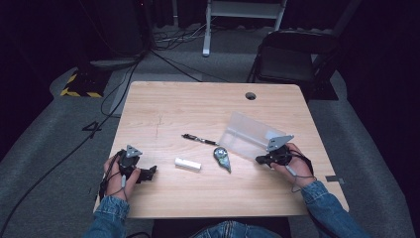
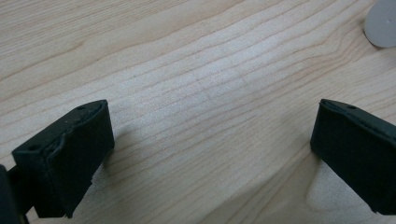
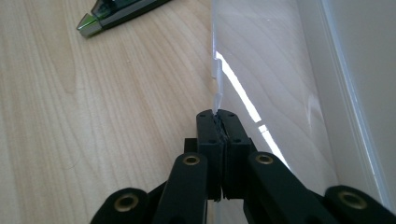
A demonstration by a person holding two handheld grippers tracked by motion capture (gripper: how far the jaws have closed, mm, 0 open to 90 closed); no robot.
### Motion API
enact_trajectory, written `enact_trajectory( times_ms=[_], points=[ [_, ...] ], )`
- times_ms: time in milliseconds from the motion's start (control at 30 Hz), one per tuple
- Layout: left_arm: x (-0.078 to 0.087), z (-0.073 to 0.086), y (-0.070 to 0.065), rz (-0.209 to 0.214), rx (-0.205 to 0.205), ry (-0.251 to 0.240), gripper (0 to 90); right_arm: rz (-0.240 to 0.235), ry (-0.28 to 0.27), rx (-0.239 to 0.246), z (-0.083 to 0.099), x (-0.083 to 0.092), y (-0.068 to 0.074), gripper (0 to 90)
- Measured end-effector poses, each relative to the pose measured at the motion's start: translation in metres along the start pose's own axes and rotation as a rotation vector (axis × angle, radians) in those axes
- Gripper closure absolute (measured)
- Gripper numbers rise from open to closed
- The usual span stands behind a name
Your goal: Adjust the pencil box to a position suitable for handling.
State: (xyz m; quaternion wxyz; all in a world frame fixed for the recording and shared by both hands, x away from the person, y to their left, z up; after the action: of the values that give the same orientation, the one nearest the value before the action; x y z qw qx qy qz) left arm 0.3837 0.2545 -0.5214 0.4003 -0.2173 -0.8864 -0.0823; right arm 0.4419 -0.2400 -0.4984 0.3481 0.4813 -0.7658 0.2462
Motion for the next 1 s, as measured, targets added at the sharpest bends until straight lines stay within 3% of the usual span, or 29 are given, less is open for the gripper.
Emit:
enact_trajectory(
  times_ms=[1000],
  points=[
    [-0.001,-0.001,0.000,-0.003,0.000,0.001,0.0,-0.092,0.017,0.056,0.004,0.005,0.016,89.2]
  ],
)
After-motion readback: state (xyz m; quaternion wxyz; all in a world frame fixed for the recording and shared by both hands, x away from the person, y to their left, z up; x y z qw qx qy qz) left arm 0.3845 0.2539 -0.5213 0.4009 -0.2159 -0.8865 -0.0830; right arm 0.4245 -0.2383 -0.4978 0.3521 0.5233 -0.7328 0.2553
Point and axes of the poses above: each handheld gripper's, and its own axes: x roughly backward along the jaws, z roughly out of its underside, y roughly to its left, the point moved 2 cm from there along -x, roughly forward along the jaws
